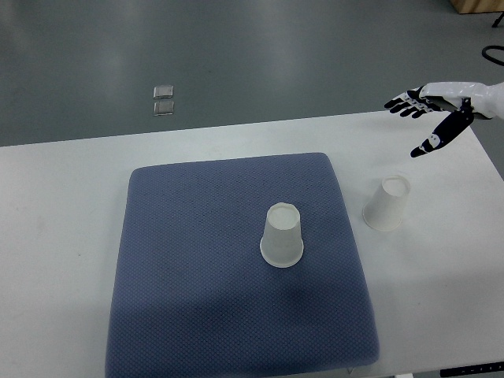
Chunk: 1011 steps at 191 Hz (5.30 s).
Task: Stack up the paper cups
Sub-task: 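Lower the right hand onto the loose white paper cup, then close the right hand fingers around the white paper cup, then lift the cup with the right hand and carry it over the cup on the pad, then lower the held cup onto the upside-down cup on the pad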
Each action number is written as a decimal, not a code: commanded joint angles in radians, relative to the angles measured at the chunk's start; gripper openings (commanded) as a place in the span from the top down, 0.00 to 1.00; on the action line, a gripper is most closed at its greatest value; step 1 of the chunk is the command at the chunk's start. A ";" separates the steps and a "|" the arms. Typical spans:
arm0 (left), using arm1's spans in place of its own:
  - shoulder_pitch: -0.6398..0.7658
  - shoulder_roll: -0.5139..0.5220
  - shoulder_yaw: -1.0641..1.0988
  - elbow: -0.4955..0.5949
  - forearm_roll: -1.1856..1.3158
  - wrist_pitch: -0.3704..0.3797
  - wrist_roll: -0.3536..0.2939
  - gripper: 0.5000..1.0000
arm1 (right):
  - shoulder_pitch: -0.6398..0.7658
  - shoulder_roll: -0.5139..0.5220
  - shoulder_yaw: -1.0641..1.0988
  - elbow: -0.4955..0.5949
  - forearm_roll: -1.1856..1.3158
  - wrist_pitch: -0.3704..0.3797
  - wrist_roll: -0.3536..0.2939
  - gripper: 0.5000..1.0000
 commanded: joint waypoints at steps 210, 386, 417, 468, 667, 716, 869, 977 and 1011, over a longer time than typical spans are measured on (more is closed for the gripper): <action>0.000 0.000 0.001 0.000 0.000 0.000 0.001 0.00 | 0.001 0.095 -0.328 -0.046 -0.078 -0.232 -0.007 0.16; 0.000 0.000 0.001 0.000 0.000 0.000 0.001 0.00 | -0.001 0.121 -0.383 -0.057 -0.107 -0.286 0.002 0.40; 0.000 0.000 0.001 0.000 0.000 0.000 -0.001 0.00 | -0.001 0.119 -0.383 -0.057 -0.105 -0.286 0.003 0.48; 0.000 0.000 0.001 0.000 0.000 0.001 0.001 0.00 | 0.001 0.116 -0.385 -0.057 -0.105 -0.284 0.003 0.62; 0.000 0.000 0.000 0.000 0.000 0.000 0.001 0.00 | 0.234 -0.082 -0.247 0.327 0.047 -0.020 0.169 0.67; 0.000 0.000 0.001 0.000 0.000 0.000 -0.001 0.00 | 0.254 -0.005 -0.233 0.336 0.047 0.000 0.154 0.66; 0.000 0.000 0.001 0.000 0.000 0.000 -0.001 0.00 | 0.212 0.111 -0.250 0.336 0.030 0.000 0.075 0.59; 0.000 0.000 0.000 0.000 0.000 0.000 -0.001 0.00 | 0.215 0.130 -0.251 0.327 0.005 -0.020 0.075 0.59; 0.000 0.000 0.001 0.000 0.000 0.000 0.001 0.00 | 0.215 0.136 -0.251 0.327 0.005 -0.014 0.069 0.59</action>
